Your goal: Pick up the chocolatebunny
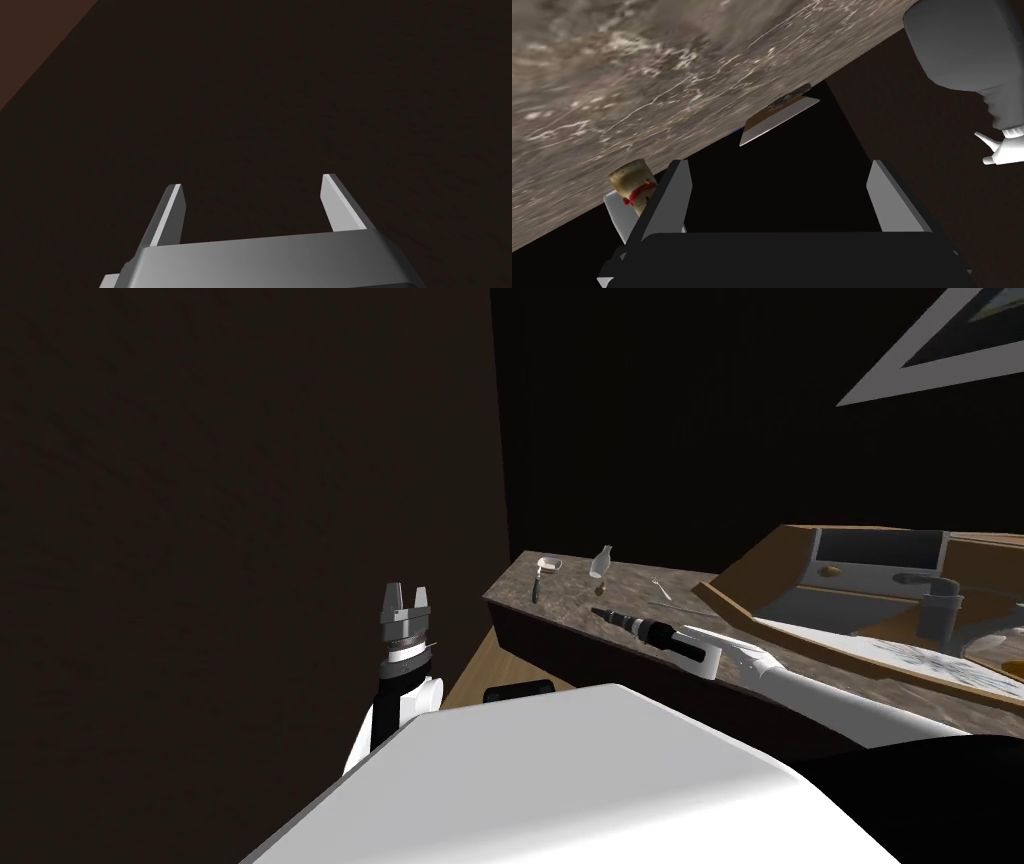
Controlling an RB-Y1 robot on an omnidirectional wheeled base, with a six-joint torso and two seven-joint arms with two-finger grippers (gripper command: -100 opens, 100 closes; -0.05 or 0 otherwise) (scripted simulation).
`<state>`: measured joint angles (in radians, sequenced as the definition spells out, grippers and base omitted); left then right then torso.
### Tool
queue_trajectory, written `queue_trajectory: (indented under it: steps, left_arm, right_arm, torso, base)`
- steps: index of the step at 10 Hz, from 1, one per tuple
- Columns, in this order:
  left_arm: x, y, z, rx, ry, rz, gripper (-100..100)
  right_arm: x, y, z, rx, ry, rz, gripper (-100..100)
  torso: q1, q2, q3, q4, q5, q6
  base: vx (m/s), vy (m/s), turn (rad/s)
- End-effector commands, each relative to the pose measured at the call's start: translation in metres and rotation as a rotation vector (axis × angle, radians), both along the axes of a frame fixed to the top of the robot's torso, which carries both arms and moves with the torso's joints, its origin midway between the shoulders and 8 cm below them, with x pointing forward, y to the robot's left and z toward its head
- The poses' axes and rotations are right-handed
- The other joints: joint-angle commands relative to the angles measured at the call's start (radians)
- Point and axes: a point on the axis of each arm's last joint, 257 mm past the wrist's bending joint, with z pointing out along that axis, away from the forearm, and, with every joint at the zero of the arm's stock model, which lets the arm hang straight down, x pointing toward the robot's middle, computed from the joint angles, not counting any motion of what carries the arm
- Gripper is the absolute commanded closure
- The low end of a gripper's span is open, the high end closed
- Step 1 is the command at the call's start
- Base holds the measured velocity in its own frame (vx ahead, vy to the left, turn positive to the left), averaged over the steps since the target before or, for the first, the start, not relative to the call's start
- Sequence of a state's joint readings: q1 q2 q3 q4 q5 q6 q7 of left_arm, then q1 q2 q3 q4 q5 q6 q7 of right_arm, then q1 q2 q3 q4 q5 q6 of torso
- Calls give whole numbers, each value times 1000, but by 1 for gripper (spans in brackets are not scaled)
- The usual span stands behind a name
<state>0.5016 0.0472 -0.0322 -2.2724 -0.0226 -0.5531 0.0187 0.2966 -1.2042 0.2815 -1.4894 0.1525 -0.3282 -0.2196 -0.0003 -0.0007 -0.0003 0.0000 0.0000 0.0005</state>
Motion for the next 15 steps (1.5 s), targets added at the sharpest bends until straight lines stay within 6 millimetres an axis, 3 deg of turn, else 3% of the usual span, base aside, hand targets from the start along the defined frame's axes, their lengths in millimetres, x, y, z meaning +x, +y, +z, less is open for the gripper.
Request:
queue_trajectory:
  steps: [1, 2, 3, 5, 6, 7, 8, 9, 10, 11, 12, 13, 14, 15]
  left_arm:
    - [0, 0, 0, 0, 0, 0, 0]
    - [0, 0, 0, 0, 0, 0, 0]
    - [0, 0, 0, 0, 0, 0, 0]
    - [0, 0, 0, 0, 0, 0, 0]
    - [0, 0, 0, 0, 0, 0, 0]
    - [0, 0, 0, 0, 0, 0, 0]
    - [0, 0, 0, 0, 0, 0, 0]
    - [0, 0, 0, 0, 0, 0, 0]
    - [0, 0, 0, 0, 0, 0, 0]
    - [0, 0, 0, 0, 0, 0, 0]
    - [0, 0, 0, 0, 0, 0, 0]
    - [0, 0, 0, 0, 0, 0, 0]
    - [0, 0, 0, 0, 0, 0, 0]
    - [0, 0, 0, 0, 0, 0, 0]
  right_arm:
    - [-6, -15, -3, -30, 26, -17, -100]
    - [-17, -42, -12, -84, 72, -43, -100]
    - [-17, -44, -13, -86, 73, -47, -100]
    - [-41, -93, -27, -179, 158, -98, -100]
    - [-42, -102, -25, -195, 163, -107, -100]
    - [-55, -128, -28, -245, 203, -133, -100]
    - [-56, -130, -28, -247, 204, -136, -100]
    - [-68, -153, -29, -293, 240, -157, -100]
    - [-70, -157, -29, -298, 243, -163, -100]
    - [-83, -182, -28, -347, 278, -190, -100]
    - [-83, -182, -28, -347, 278, -190, -100]
    - [-96, -205, -25, -393, 311, -214, -100]
    - [-96, -205, -25, -393, 311, -214, -100]
    - [-109, -226, -21, -435, 339, -236, -100]
  torso:
    - [0, 0, 0, 0, 0, 0]
    - [0, 0, 0, 0, 0, 1]
    - [0, 0, 0, 0, 0, 0]
    - [0, 0, 0, 0, 0, 0]
    - [0, -1, -1, 0, 0, 0]
    - [0, 0, 0, 0, 0, 1]
    - [0, 0, 0, 0, 0, 1]
    - [0, 0, 0, 0, 0, 1]
    - [0, 0, 0, 0, 0, 0]
    - [0, 0, 0, 0, 0, 1]
    - [0, 0, 0, 0, 0, 1]
    - [-1, 0, 0, 0, 0, 1]
    - [-1, 0, 0, 0, 0, 1]
    - [-1, 0, 0, 0, 0, 1]
  base:
    - [16, 9, 142]
    - [18, 13, 265]
    - [18, 5, 145]
    - [30, 10, 324]
    - [30, -3, 101]
    - [27, 5, 183]
    - [20, 3, 120]
    - [23, 7, 187]
    - [22, 1, 149]
    - [27, -3, 204]
    - [23, -7, 105]
    - [29, -5, 153]
    - [27, -12, 98]
    - [34, -7, 203]
